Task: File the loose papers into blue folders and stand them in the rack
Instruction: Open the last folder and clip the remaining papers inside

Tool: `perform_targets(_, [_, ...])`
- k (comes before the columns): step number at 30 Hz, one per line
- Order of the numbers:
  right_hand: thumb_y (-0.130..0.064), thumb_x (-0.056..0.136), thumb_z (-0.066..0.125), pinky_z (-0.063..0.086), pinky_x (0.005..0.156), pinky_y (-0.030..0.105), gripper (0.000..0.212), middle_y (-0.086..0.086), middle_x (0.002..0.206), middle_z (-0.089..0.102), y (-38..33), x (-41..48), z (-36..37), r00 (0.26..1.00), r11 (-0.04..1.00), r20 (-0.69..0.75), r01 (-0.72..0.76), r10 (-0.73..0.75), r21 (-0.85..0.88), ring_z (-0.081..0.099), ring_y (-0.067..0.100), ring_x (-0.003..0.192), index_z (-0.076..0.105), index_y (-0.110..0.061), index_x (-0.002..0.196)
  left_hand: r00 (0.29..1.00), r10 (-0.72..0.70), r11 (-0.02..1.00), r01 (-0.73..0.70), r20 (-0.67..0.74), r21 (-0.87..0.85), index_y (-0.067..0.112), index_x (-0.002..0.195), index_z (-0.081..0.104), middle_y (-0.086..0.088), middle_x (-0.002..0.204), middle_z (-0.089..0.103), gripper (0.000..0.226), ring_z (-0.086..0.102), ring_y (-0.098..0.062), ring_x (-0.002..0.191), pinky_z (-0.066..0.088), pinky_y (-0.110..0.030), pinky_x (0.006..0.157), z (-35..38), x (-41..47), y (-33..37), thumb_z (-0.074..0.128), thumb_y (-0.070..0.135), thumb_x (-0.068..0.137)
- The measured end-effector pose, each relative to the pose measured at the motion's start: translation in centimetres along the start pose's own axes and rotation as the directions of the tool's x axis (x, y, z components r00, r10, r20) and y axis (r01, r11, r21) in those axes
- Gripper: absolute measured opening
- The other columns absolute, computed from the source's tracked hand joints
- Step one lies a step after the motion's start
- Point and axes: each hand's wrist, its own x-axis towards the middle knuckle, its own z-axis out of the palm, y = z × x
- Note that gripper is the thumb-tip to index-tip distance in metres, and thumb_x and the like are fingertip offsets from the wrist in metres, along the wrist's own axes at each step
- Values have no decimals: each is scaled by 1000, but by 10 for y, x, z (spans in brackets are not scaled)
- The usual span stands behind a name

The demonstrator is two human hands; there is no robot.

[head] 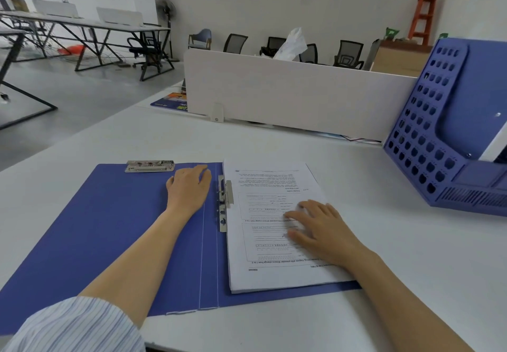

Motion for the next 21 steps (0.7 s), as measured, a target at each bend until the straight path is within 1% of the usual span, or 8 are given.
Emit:
perform_targets(3, [-70,62,8,15,112,26,83,-5,145,30,3,1,6,1000,997,-2,-6,6,81,22,14,137,41,-39,132,995,25,992,-13,97,-127,14,132,49,-9,106,63,37,51,-26,118,30,-39,107,-2,-2,1,36,23,98])
perform_targets(5, [-70,61,10,16,112,28,83,-4,146,29,3,2,7,1000,994,1,-10,10,107,22,15,137,41,-38,132,986,45,962,0,161,-272,15,131,49,-6,119,63,36,51,-21,120,35,-33,104,-2,-2,-1,39,23,97])
perform_targets(8, [-71,61,12,17,113,29,83,-4,146,29,4,2,7,1000,992,9,-18,17,124,22,16,137,41,-39,132,981,73,899,15,182,-438,10,128,52,-9,121,63,34,53,-19,119,35,-23,93,-6,-5,3,43,15,96])
perform_targets(11, [-71,60,13,19,113,30,82,-3,145,31,4,3,8,1000,990,-3,-18,19,138,24,17,137,43,-39,130,984,99,854,-9,146,-520,8,125,53,-6,115,64,32,55,-11,104,37,-12,84,-14,-9,9,44,11,95])
perform_targets(13, [-70,60,13,20,113,30,83,-3,145,32,4,2,7,1000,990,-5,-16,17,138,24,16,136,44,-38,130,986,130,837,-51,107,-545,10,124,55,4,103,69,30,54,-4,87,40,-2,73,-22,-14,11,45,11,95])
perform_targets(16, [-71,59,13,19,113,30,84,-3,145,31,4,3,6,1000,991,5,-12,11,136,23,16,137,43,-38,131,969,230,862,-161,89,-480,14,120,59,22,90,66,28,56,4,83,42,-9,85,-34,-29,9,49,14,93])
perform_targets(18, [-71,58,13,19,114,31,86,-3,145,31,4,3,6,1000,989,4,-12,11,145,23,17,137,43,-38,131,925,370,882,-322,85,-346,15,114,64,17,97,64,30,53,10,94,40,-16,93,-38,-45,4,50,25,90])
perform_targets(21, [-71,58,12,18,114,30,87,-3,145,31,4,2,6,1000,991,3,-10,10,137,24,16,137,43,-37,131,778,625,781,-623,71,-50,10,105,71,4,101,70,47,47,-2,103,40,-29,88,-38,-63,-9,39,33,79])
